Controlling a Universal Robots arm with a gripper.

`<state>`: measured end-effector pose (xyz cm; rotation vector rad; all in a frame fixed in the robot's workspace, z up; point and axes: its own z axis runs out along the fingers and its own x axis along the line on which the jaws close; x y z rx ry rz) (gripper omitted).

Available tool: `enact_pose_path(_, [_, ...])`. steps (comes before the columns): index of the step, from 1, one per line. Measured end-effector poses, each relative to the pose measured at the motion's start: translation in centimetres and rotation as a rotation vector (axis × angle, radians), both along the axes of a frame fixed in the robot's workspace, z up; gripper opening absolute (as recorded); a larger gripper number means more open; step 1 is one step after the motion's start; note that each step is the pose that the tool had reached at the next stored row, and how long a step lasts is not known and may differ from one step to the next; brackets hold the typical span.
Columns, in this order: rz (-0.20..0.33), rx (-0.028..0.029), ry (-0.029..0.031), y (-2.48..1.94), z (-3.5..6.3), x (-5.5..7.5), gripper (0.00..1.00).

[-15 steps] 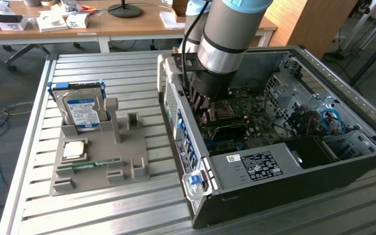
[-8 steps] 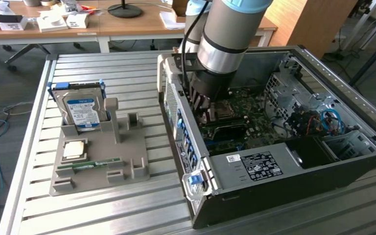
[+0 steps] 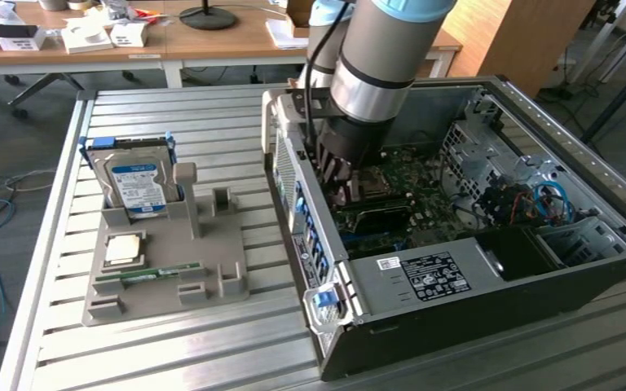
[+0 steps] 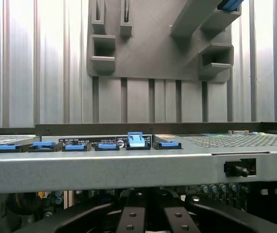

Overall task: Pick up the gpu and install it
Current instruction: 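Press down on the gpu until it lock into place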

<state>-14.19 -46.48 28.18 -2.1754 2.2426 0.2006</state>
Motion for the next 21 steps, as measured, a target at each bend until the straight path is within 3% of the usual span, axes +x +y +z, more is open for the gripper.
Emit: enact_pose_path(21, [0.000,0.0005,-0.0004,0.00,-0.01,3.0,0.11])
